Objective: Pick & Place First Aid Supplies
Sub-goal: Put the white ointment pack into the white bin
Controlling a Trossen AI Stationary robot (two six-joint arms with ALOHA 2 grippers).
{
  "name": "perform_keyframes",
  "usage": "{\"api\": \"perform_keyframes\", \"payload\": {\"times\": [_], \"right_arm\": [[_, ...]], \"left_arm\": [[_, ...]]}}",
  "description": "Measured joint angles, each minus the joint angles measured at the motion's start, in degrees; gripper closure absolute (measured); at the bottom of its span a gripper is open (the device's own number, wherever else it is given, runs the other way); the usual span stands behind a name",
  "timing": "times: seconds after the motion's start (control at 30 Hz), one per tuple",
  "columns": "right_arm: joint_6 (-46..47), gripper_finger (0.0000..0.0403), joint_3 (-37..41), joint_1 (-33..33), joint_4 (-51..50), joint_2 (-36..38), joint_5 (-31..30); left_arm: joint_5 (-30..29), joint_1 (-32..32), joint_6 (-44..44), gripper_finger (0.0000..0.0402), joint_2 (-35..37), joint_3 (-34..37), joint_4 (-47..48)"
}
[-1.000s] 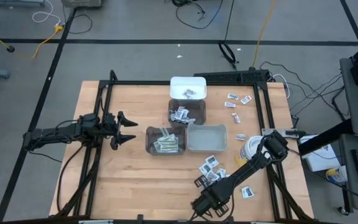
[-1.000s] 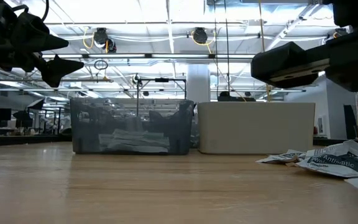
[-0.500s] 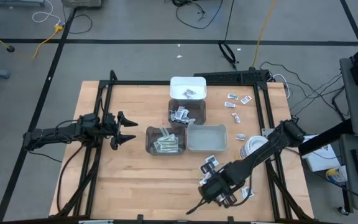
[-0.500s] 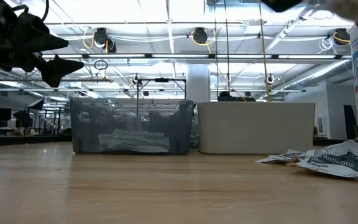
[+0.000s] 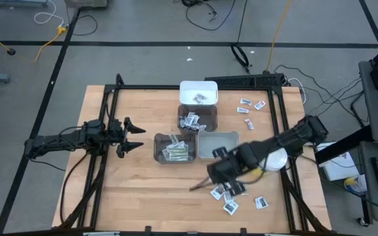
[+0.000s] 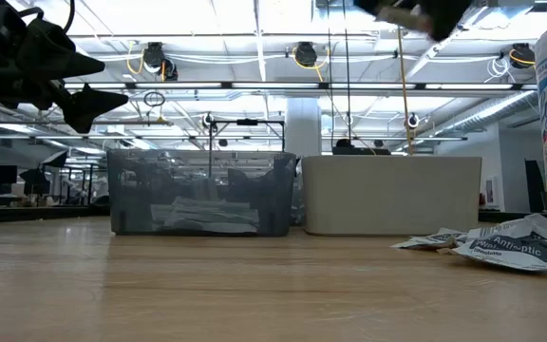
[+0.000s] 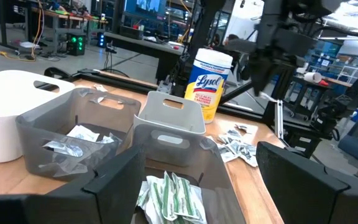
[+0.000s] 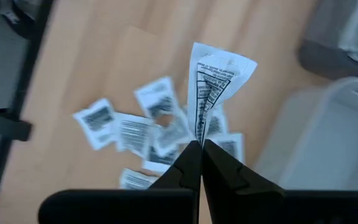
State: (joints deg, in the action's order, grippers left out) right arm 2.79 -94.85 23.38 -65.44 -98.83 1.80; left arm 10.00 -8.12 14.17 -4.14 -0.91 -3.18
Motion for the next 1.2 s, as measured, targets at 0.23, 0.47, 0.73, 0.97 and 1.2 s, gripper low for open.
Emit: {"api": "perform_keyframes", "payload": {"times": [0.23, 0.47, 0.73, 0.97, 1.2], "right_arm": [[-6.42, 0.0402, 0.00, -10.79, -1.01, 0.02, 0.00], [-13.75, 0.0403, 0.00, -22.99, -1.04, 0.02, 0.00], [-26.00, 0.0403, 0.00, -36.60, -0.46, 0.02, -0.14], [-33.55, 0.0403, 0.00, -47.33, 3.03, 0.02, -1.00], [-36.96, 0.0403, 0.00, -55.77, 7.60, 0.02, -3.52]], "left_arm": [[0.00, 0.02, 0.00, 0.0091, 0.00, 0.00, -0.02], [0.00, 0.00, 0.00, 0.0091, -0.01, 0.00, 0.00], [0.00, 0.02, 0.00, 0.0091, -0.01, 0.00, -0.01], [0.00, 0.02, 0.00, 0.0091, 0.01, 0.00, 0.00], [0.00, 0.01, 0.00, 0.0091, 0.00, 0.00, 0.00]]}}
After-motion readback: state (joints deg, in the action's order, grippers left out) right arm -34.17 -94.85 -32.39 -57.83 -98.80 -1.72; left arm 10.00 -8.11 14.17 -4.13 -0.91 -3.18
